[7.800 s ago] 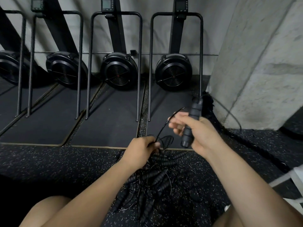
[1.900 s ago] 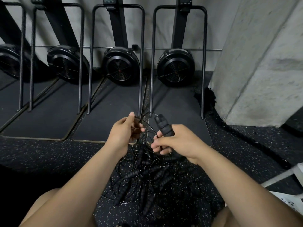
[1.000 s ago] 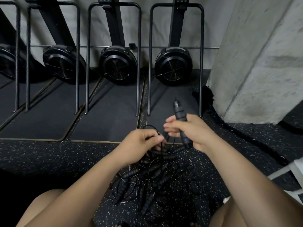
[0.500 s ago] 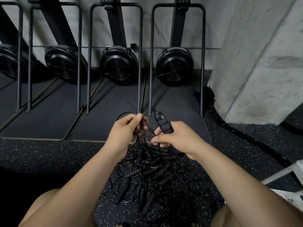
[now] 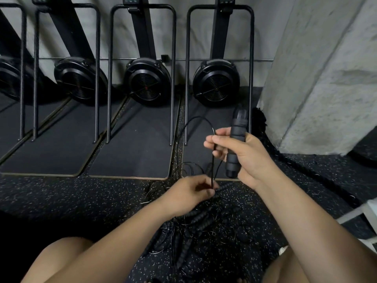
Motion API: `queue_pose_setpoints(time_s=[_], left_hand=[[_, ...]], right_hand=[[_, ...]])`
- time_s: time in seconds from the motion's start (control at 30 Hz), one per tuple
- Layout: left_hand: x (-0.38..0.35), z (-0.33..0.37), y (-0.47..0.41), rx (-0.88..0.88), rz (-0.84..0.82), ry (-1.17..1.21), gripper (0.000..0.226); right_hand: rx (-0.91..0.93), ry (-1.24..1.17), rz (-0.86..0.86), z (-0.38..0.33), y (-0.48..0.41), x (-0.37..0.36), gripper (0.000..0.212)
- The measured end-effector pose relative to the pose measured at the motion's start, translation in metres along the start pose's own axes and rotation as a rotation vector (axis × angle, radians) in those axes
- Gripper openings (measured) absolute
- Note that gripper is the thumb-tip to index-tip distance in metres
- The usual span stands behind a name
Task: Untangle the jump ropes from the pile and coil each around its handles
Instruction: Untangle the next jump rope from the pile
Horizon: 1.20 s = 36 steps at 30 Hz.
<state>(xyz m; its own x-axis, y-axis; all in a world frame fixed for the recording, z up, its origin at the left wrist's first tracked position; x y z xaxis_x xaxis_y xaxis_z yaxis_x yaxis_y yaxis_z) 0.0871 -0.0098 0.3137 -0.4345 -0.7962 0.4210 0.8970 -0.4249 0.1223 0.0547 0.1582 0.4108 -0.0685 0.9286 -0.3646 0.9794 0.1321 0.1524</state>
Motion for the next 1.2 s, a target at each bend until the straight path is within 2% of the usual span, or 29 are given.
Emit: queue_pose_setpoints(time_s=[0.23, 0.37, 0.47, 0.6, 0.73, 0.9, 1.07, 1.2], left_hand=[[-0.004, -0.012, -0.009, 0.050, 0.056, -0.188, 0.012], [0.010, -0.002, -0.005, -0.043, 0.145, -0.183, 0.015], [0.025, 0.008, -0.002, -0.089, 0.214, -0.170, 0.014], [0.047, 0.013, 0.002, -0.105, 0.294, -0.018, 0.015], [0.060, 0.020, 0.008, -0.099, 0.359, 0.311, 0.017], [0.076, 0.013, 0.008, -0.086, 0.434, 0.561, 0.018], [0.084, 0.007, 0.006, -0.020, 0.539, 0.643, 0.020], [0.075, 0.005, 0.005, 0.132, 0.444, 0.524, 0.036]], right_hand=[[0.026, -0.131, 0.063, -0.005, -0.006, 0.011, 0.027], [-0.057, 0.096, 0.119, 0.006, -0.012, 0.022, 0.033], [-0.157, 0.298, 0.046, 0.018, -0.011, 0.019, 0.030], [-0.228, 0.508, -0.069, 0.035, -0.007, 0.008, 0.025], [-0.238, 0.569, -0.099, 0.047, -0.004, -0.003, 0.026], [-0.211, 0.750, -0.136, 0.052, 0.004, -0.016, 0.021], [-0.158, 0.690, -0.119, 0.047, 0.008, -0.021, 0.025], [-0.117, 0.547, -0.152, 0.035, 0.011, -0.023, 0.025]])
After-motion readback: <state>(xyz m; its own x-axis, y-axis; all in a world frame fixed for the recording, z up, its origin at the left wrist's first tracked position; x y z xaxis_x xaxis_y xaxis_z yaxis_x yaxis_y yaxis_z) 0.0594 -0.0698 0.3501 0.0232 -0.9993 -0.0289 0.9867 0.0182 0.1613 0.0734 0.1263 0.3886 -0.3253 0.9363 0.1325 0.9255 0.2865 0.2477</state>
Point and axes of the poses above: each hand's wrist, its own y-axis away from the middle knuckle, its own x-axis out of the back of the hand, z = x × y, the point moved 3 cm from there along -y, towards the middle knuckle, and after that the axes turned 3 degrees about -x, right-handed, at the moved point
